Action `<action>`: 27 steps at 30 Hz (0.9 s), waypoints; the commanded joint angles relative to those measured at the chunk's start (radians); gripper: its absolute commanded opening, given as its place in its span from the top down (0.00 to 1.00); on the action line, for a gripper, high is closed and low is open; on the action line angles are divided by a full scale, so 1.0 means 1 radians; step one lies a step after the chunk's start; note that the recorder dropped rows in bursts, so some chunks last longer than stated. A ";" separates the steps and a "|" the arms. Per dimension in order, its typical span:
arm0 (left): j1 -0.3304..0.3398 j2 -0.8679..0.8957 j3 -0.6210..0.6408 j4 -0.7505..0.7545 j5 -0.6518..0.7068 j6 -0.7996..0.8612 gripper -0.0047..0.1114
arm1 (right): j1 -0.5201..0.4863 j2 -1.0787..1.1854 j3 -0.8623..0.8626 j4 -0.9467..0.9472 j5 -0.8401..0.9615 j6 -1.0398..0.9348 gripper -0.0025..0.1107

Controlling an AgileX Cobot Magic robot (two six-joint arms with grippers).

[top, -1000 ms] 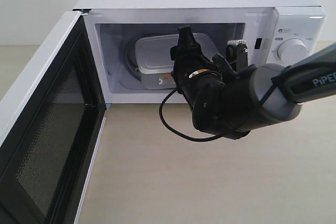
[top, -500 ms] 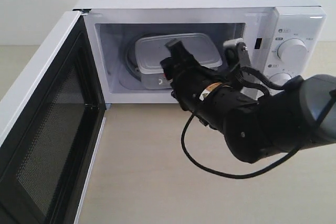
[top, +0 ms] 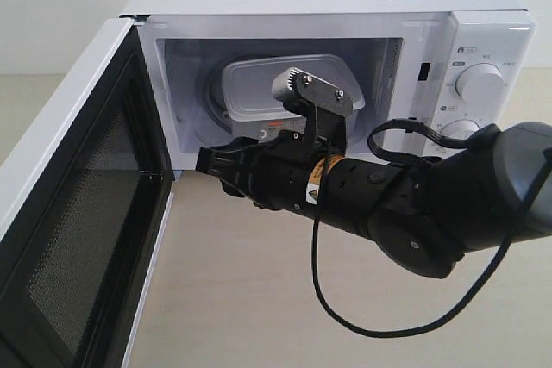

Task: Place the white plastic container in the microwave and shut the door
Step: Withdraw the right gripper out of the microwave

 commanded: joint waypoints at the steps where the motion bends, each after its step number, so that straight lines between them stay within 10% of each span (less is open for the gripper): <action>1: 0.005 -0.003 0.003 -0.005 0.002 -0.004 0.92 | 0.000 -0.011 0.007 -0.014 0.062 -0.083 0.93; 8: 0.005 -0.003 0.003 -0.005 0.002 -0.004 0.92 | 0.000 -0.011 0.007 0.012 0.135 -0.374 0.98; 15: 0.005 -0.003 0.003 -0.005 0.002 -0.004 0.92 | 0.000 0.006 0.005 0.487 0.040 -0.792 0.98; 27: 0.005 -0.003 0.003 -0.005 0.002 -0.004 0.92 | -0.007 0.119 -0.001 0.489 -0.156 -0.875 0.98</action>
